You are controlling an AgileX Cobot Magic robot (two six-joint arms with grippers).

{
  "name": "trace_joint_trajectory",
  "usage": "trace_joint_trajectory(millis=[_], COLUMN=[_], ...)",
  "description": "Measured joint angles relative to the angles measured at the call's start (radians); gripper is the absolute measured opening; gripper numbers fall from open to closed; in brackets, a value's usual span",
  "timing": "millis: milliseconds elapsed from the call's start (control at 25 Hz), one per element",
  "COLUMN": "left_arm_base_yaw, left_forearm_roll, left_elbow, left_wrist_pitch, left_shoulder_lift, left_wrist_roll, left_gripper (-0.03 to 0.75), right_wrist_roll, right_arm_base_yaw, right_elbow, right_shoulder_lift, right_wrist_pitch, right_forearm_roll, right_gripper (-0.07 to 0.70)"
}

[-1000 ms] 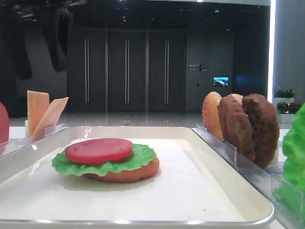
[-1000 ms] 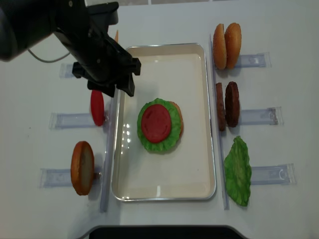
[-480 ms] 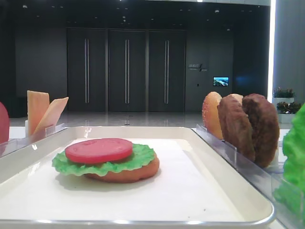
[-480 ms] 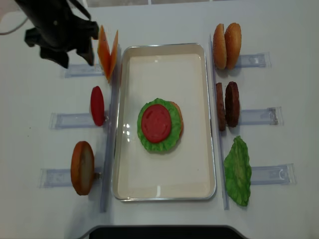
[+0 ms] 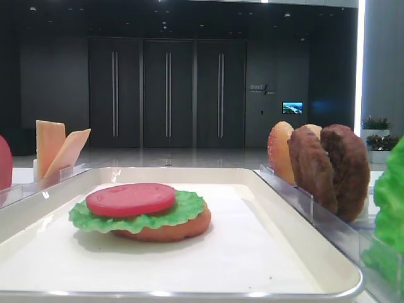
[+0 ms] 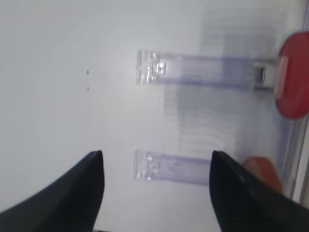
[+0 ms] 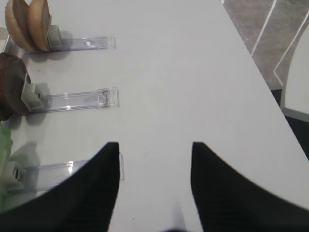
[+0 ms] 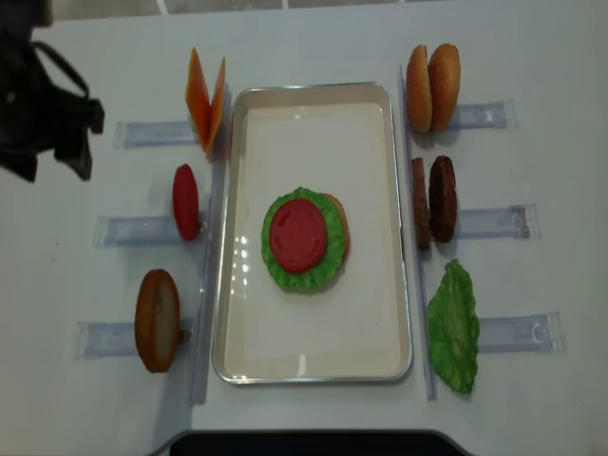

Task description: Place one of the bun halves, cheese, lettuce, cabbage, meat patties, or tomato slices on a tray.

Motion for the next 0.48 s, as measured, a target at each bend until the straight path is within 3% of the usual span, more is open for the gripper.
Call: trace_joint_trajectory(millis=[240,480], left_arm_base_yaw=[0.000,0.000], left_forearm_roll=[-0.001,-0.007], left_elbow=[0.328,0.548], left_wrist_pitch=[-0.028,-0.064], left_shoulder_lift=[-0.273,-0.523], left_wrist_roll=[-0.002,-0.024], left_gripper=[0.521,0.521], right_wrist_roll=[0.000,0.000], right_arm_base_yaw=[0.000,0.000], right_elbow=[0.000,0.000], right_shoulder_lift=[0.000,0.000], right_wrist_pitch=[0.000,0.000], right_forearm_roll=[0.000,0.000], right_gripper=[0.328,0.328])
